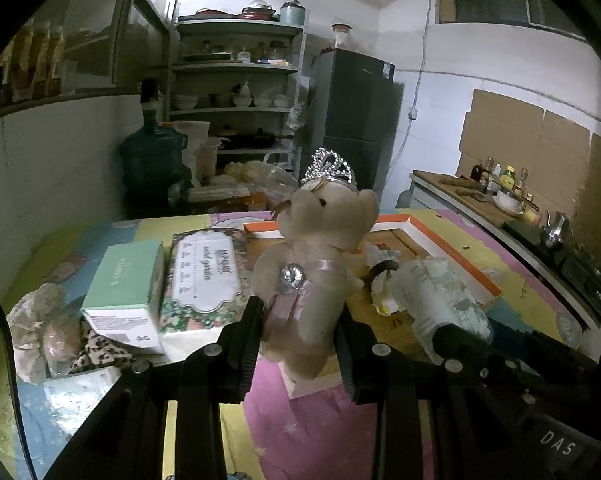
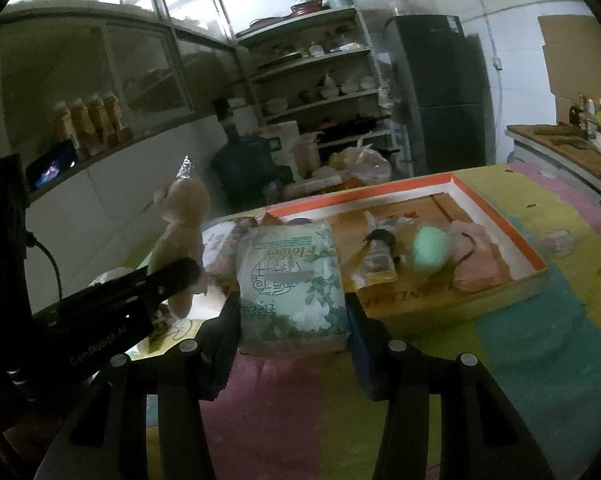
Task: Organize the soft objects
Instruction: 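Lift and carry the teddy bear and tissue packet over the tray with both grippers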
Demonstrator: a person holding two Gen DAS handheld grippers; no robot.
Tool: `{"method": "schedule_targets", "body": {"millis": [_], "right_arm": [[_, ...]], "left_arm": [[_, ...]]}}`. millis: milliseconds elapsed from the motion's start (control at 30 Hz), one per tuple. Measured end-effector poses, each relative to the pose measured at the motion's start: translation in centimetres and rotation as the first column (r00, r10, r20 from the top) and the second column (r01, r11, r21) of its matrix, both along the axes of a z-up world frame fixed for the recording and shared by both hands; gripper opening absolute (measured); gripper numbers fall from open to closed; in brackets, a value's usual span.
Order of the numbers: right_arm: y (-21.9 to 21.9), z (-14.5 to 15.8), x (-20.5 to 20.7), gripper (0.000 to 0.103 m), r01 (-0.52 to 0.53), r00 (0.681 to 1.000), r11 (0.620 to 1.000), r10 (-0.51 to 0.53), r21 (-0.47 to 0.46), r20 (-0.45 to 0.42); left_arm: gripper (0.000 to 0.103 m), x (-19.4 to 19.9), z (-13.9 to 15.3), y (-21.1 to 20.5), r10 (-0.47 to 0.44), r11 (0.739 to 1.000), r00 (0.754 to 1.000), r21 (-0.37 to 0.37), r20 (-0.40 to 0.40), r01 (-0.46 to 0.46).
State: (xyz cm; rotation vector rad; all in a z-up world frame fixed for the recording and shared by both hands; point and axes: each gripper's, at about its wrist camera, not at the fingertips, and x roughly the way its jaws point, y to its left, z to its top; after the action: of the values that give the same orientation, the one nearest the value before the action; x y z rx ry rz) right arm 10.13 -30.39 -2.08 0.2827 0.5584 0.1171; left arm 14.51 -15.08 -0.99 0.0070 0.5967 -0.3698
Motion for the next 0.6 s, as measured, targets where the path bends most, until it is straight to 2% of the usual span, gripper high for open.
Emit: {"method": "schedule_targets", "body": {"millis": [600], "right_arm": [[-6.5, -0.4, 0.7, 0.051, 0.113, 0.994, 0.993, -0.113, 0.021, 0.009]], "left_arm": [[0.035, 1.8, -1.2, -3.8, -0.021, 1.000, 0.999, 0.022, -0.032, 0.022]]}}
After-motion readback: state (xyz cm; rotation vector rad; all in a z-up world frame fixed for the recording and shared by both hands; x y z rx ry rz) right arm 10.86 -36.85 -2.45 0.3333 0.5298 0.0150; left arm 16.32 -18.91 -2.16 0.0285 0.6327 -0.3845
